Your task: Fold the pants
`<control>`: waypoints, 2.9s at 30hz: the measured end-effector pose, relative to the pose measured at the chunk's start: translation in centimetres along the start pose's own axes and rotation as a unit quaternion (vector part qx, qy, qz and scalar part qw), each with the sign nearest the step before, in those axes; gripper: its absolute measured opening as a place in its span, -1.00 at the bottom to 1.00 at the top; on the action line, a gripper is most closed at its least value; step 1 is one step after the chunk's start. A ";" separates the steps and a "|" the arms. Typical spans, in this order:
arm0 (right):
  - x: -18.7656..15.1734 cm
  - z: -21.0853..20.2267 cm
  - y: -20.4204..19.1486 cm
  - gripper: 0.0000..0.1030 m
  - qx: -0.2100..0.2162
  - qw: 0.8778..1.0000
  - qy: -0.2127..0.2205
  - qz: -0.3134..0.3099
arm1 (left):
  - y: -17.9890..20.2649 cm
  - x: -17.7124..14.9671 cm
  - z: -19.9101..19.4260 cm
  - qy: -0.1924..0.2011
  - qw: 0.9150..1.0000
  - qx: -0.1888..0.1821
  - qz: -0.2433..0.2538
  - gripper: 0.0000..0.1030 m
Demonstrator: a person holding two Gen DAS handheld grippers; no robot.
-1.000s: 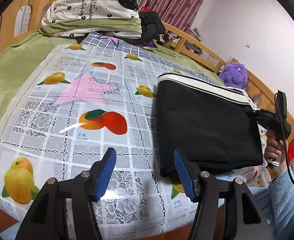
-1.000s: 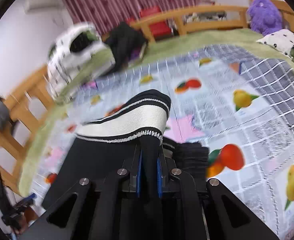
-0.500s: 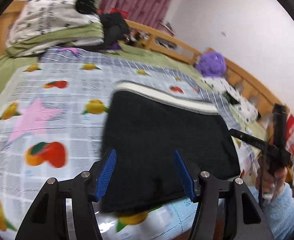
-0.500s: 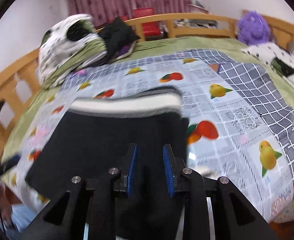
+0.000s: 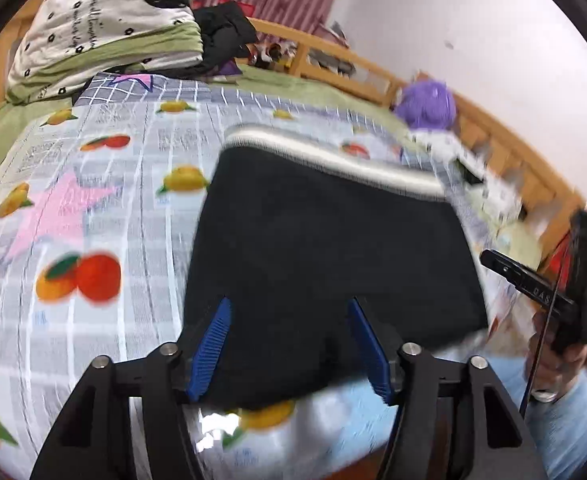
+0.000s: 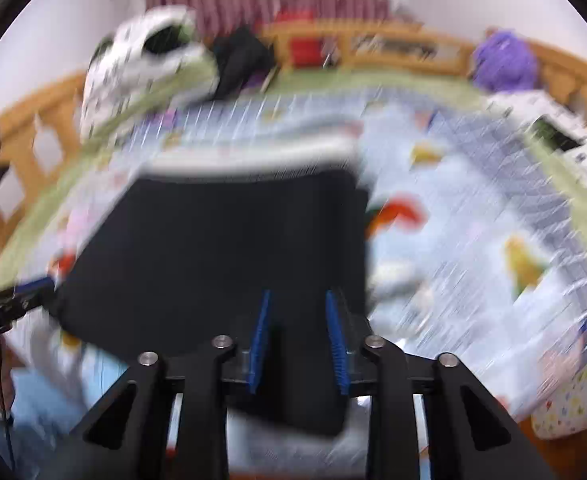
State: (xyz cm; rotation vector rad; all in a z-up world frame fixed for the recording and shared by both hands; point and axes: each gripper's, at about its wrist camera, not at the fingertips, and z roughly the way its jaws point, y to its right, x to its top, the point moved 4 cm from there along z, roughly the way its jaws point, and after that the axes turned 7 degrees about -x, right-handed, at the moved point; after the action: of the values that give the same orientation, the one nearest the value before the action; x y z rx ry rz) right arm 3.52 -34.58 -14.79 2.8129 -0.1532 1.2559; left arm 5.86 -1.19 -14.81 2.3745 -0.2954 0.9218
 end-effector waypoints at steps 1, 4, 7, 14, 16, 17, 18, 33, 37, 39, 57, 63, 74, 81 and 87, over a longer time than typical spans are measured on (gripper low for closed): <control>1.6 -0.2 0.9 0.06 -0.008 1.000 0.025 0.007 | -0.2 1.1 0.3 0.002 1.000 -0.001 -0.003 0.28; 4.4 2.4 2.6 0.27 -0.013 1.000 0.007 0.017 | -1.0 4.6 2.4 -0.016 1.000 0.006 -0.010 0.30; 5.3 7.0 3.8 0.27 0.006 0.997 -0.058 0.045 | -2.4 7.1 5.6 -0.048 0.999 0.008 -0.021 0.30; 4.3 12.3 5.6 -0.12 0.074 0.986 -0.122 0.084 | -7.9 7.1 13.2 -0.123 0.988 -0.028 -0.084 -0.01; 4.7 12.5 4.6 -0.34 0.078 0.989 -0.114 0.056 | -8.5 7.2 13.6 -0.116 0.986 -0.057 -0.103 -0.31; 5.0 12.7 4.4 -0.35 0.071 0.990 -0.109 0.045 | -8.5 7.5 13.4 -0.109 0.985 -0.074 -0.108 -0.64; 5.3 12.9 4.1 -0.42 0.066 0.992 -0.105 0.035 | -8.6 7.8 12.9 -0.098 0.984 -0.088 -0.117 -0.68; 12.5 20.4 -7.4 -0.72 0.116 0.991 -0.069 -0.016 | -16.1 11.4 8.0 -0.054 0.992 0.024 -0.110 -0.49; 13.1 19.0 -7.7 -0.67 0.053 0.993 -0.073 -0.081 | -15.0 11.3 5.9 -0.046 0.992 0.105 -0.055 -0.40; 14.5 16.9 -7.5 -0.67 0.039 0.994 -0.043 -0.088 | -13.7 12.6 4.6 -0.015 0.995 0.094 -0.038 -0.16; 15.5 24.2 -9.6 -0.74 -0.024 0.992 -0.026 -0.122 | -13.2 16.1 13.9 -0.029 0.987 0.157 0.002 0.07; 12.7 18.0 -9.9 -0.72 0.064 0.991 -0.048 -0.111 | -9.6 11.2 11.2 -0.085 0.993 0.079 0.016 0.07; 3.0 9.9 -7.4 -0.68 0.031 0.990 -0.063 -0.120 | -5.7 0.3 0.0 -0.058 0.993 0.096 0.039 0.09; -0.5 6.6 -4.3 -0.68 0.055 0.995 -0.077 -0.025 | -6.1 -3.6 -1.0 -0.080 0.979 0.171 0.074 0.02; -0.4 6.4 -5.5 -0.68 0.053 0.995 -0.071 -0.047 | -6.2 -2.4 1.4 -0.063 0.964 0.237 0.104 -0.61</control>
State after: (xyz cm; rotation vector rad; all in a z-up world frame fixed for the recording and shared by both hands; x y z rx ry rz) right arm 8.64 -29.66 -19.46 2.9600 0.0416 1.0747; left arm 7.29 3.06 -19.92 2.8937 -0.4184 1.0277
